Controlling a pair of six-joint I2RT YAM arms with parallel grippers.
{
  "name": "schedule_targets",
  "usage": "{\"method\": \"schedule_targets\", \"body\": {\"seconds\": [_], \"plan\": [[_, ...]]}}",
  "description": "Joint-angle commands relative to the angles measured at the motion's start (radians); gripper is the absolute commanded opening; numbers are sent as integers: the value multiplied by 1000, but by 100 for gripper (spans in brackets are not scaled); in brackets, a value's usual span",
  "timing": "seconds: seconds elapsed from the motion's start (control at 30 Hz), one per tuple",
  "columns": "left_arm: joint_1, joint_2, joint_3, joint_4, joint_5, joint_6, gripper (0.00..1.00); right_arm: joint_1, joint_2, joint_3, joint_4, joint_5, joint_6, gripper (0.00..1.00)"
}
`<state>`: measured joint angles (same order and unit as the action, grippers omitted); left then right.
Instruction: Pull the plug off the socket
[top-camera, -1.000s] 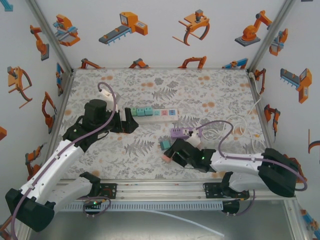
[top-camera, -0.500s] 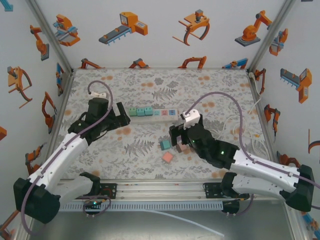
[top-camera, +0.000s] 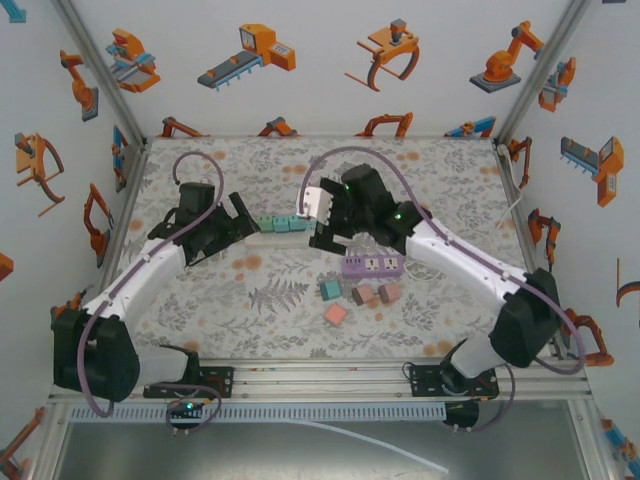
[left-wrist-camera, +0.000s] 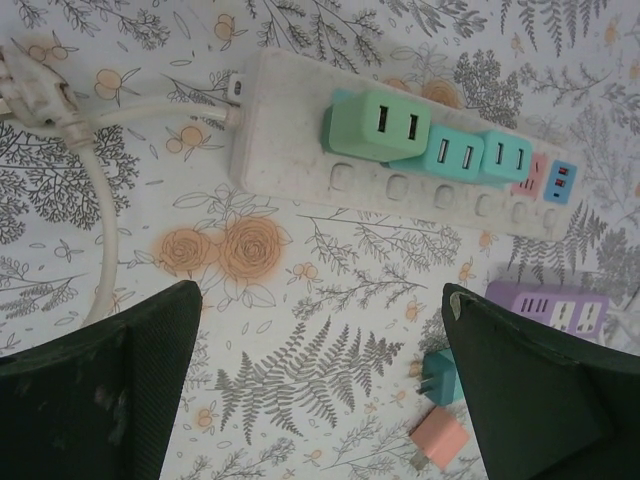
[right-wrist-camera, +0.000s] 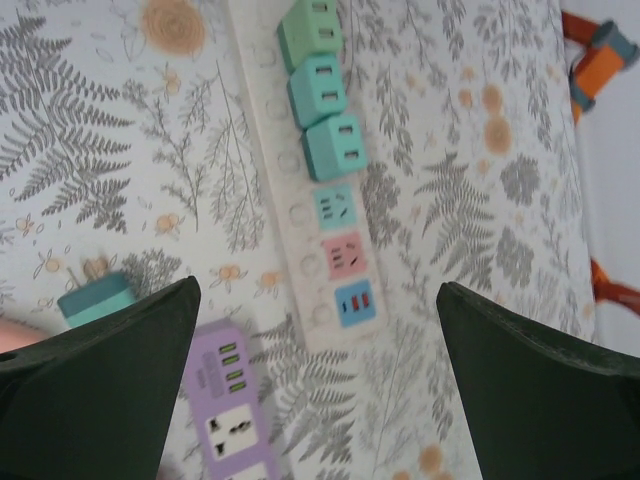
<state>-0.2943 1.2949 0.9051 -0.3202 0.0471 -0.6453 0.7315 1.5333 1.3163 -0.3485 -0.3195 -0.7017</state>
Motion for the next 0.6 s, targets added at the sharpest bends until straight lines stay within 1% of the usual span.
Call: {"method": "schedule_targets", "body": {"seconds": [0.0, 0.1, 0.17, 0.27, 0.37, 0.57], "plan": [[29, 41, 50, 31, 63, -6, 99, -40, 117, 127, -87, -250, -90, 92], [49, 92, 77, 5, 89, 2, 99, -75, 237, 252, -116, -317, -98, 91], [56, 128, 98, -32, 84, 9, 98, -90, 316, 313, -116, -333, -100, 91], [62, 168, 105, -45, 94, 17, 98, -105, 426, 416, -126, -332, -99, 90], [65, 193, 96, -37, 109, 28, 98, -112, 531, 522, -183, -319, -114, 90], [70, 230, 95, -68, 78, 56, 99, -113, 699, 700, -302, -314, -139, 88]]}}
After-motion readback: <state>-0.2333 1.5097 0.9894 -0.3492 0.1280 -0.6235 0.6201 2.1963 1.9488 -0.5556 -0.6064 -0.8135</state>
